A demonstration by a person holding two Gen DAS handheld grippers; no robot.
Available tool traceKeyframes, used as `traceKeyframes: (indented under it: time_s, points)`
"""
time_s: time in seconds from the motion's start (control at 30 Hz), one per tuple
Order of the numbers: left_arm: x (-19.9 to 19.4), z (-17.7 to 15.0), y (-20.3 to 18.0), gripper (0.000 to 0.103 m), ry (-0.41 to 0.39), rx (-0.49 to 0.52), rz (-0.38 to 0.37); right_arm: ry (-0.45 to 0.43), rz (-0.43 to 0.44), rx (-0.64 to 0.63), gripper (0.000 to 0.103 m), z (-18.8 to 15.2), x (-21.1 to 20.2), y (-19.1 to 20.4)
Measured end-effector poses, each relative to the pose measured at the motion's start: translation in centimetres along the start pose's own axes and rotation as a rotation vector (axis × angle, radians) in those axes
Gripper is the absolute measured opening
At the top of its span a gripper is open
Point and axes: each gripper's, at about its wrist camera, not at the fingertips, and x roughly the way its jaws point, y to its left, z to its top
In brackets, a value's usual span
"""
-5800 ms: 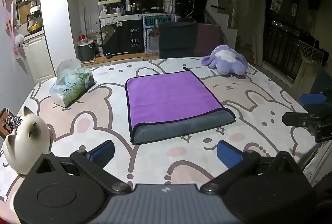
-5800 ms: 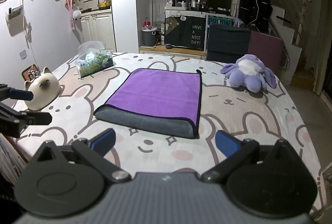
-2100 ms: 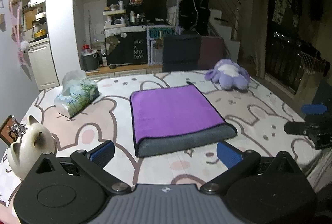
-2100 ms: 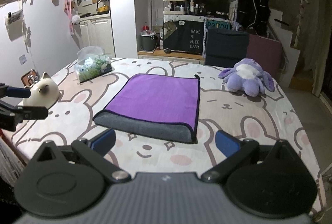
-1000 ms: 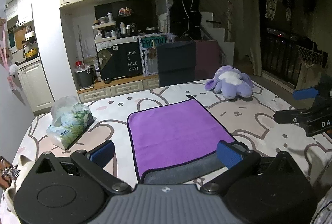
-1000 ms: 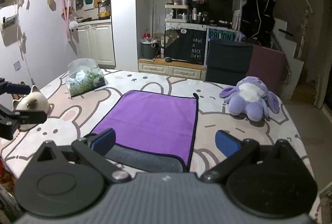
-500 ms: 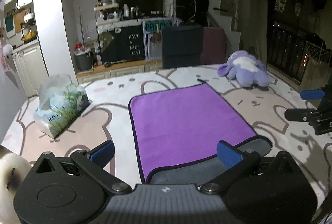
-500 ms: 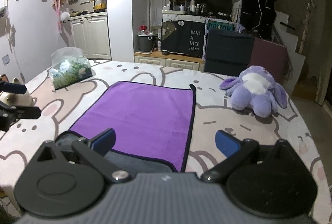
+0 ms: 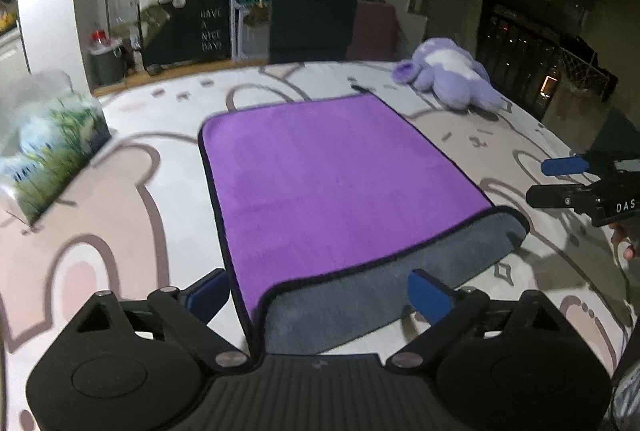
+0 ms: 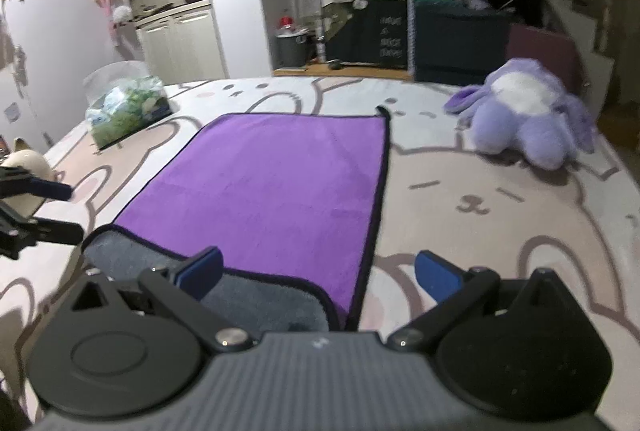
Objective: Fold towel
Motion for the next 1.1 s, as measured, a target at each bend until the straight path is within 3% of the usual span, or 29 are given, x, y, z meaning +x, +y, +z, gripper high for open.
traceKeyframes:
  time_s: [0.17,0.3,0.47,0.77,1.03,1.1]
  points:
    - [1.5,-0.4,1.4,0.084,0.043,-0.048,-0.040,0.026,0.034,-0.012,0.102,-0.4,1.2,-0.8]
    - [2.4,-0.7,2.6,0.077,0.078,-0.099,-0.039,0.084,0.069,-0.011,0.093,-0.5,2.3,-1.2]
    - [3.2,-0.8,3.7,0.061,0.109,-0.124,-0.031,0.149,0.065,-0.031,0.064,-0.7,3.4,-1.1]
    - [3.5,-0.9,4.3,0.044,0.151,-0.141,-0.043,0.231,0.123,-0.048,0.031,-0.9,4.5,-0.7]
    - [3.2,-0.8,5.0,0.018,0.178,-0.155,-0.053,0.232,0.117,-0.115,0.012,-1.0,4.0,-0.1]
    - [3.2,-0.8,4.8,0.016,0.182,-0.139,-0.059,0.227,0.117,-0.123,0.010,-0.8,3.8,-0.1]
